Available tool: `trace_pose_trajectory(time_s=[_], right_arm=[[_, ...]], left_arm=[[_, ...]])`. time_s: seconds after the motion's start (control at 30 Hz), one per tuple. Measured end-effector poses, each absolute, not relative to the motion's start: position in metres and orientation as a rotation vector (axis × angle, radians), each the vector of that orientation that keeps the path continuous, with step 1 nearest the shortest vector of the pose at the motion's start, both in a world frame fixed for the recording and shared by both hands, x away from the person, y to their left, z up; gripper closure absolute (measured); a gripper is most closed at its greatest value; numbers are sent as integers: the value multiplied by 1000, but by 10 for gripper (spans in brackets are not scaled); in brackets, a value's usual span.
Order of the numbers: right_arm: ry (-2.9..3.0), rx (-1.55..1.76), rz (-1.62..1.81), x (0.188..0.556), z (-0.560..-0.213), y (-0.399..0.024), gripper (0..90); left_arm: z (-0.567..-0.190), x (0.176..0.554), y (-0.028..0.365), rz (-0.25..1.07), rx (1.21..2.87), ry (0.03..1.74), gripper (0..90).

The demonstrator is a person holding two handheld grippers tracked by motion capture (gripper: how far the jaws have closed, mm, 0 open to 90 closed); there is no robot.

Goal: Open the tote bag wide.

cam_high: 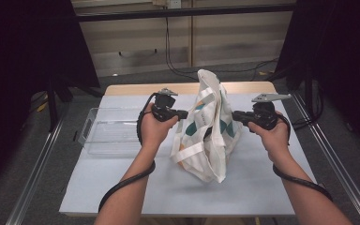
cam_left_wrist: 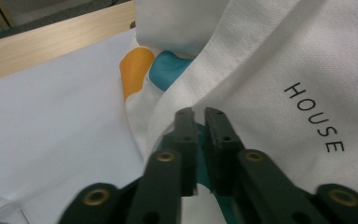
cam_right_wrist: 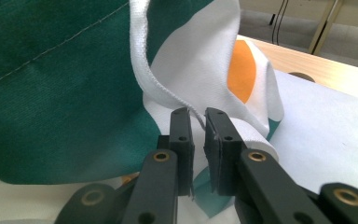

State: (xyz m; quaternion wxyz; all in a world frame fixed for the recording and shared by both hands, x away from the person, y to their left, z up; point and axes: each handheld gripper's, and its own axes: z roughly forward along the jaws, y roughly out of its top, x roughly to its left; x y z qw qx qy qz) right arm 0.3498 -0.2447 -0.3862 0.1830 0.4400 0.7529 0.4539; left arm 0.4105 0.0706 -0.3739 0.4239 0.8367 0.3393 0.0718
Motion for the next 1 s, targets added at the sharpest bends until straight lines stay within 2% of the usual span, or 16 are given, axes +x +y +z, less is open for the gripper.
trace_pose_trajectory(time_s=[0.07, 0.17, 0.3, 0.37, 0.43, 0.5, 0.77, 1.0], right_arm=[[2122, 1241, 1280, 350, -386, -244, 827], [2117, 1246, 1289, 350, -385, -245, 830], [2120, 1240, 1285, 351, -384, -245, 831], [2118, 1245, 1283, 351, -384, -244, 832], [2119, 1246, 1285, 352, -384, -245, 836], [2116, 1253, 1293, 351, -384, -246, 846], [2092, 1304, 1295, 349, -392, -258, 898], [2101, 1315, 1297, 348, -396, -259, 900]], left_arm=[[-373, 410, 69, 171, 2086, 847, 723], [-371, 410, 66, 213, 2100, 830, 558], [-371, 414, 59, 235, 2067, 829, 538], [-371, 415, 58, 239, 2076, 816, 584], [-371, 418, 55, 199, 2064, 828, 771], [-372, 419, 54, 147, 2063, 849, 855], [-377, 419, 75, 115, 2038, 953, 880], [-384, 418, 85, 99, 2030, 992, 880]])
